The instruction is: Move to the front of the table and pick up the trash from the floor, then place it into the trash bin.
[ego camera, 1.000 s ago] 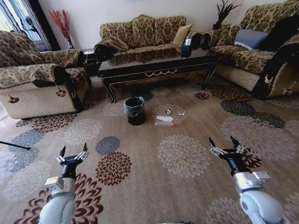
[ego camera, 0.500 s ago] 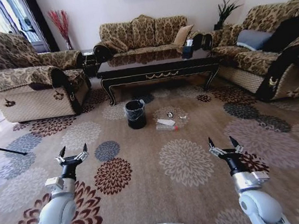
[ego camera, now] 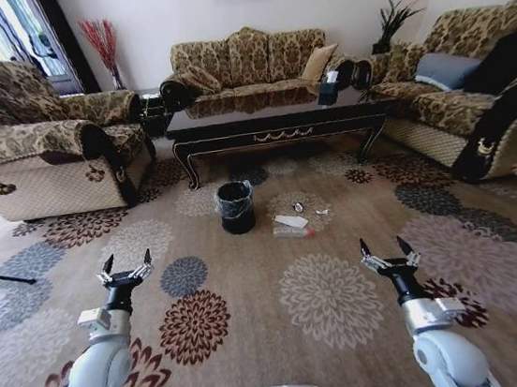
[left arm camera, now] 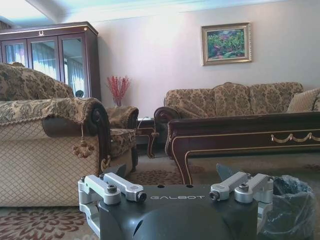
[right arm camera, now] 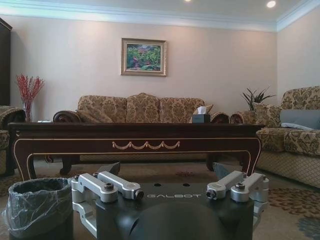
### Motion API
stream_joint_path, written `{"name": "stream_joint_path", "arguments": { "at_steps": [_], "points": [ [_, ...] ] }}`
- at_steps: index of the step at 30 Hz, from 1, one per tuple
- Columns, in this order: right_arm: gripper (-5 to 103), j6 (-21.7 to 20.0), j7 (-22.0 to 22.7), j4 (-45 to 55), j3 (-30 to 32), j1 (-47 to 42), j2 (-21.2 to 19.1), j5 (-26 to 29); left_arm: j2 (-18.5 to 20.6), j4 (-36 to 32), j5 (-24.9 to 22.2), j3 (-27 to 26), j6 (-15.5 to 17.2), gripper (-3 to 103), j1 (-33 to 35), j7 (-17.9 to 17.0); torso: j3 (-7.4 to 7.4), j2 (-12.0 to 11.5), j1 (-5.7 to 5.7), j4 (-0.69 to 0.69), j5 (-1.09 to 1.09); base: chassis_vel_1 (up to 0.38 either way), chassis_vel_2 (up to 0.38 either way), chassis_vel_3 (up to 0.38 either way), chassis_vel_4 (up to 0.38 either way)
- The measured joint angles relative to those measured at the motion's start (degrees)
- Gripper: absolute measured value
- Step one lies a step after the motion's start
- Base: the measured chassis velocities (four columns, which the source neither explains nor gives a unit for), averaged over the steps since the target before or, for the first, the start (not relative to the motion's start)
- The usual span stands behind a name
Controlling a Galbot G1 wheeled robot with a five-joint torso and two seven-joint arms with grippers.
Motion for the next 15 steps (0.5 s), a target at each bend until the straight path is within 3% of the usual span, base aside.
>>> {"name": "stream_joint_path", "arguments": {
  "at_steps": [15],
  "points": [
    [100,0.1,-0.3,0.1,0.0,-0.3,0.1,-0.1,-0.1,0.1,0.0,-0.2,-0.3,100,0.1,0.1,0.0,0.0,0.0,0.0,0.0,-0.128,0.126,0.129,-0.125]
  ]
}}
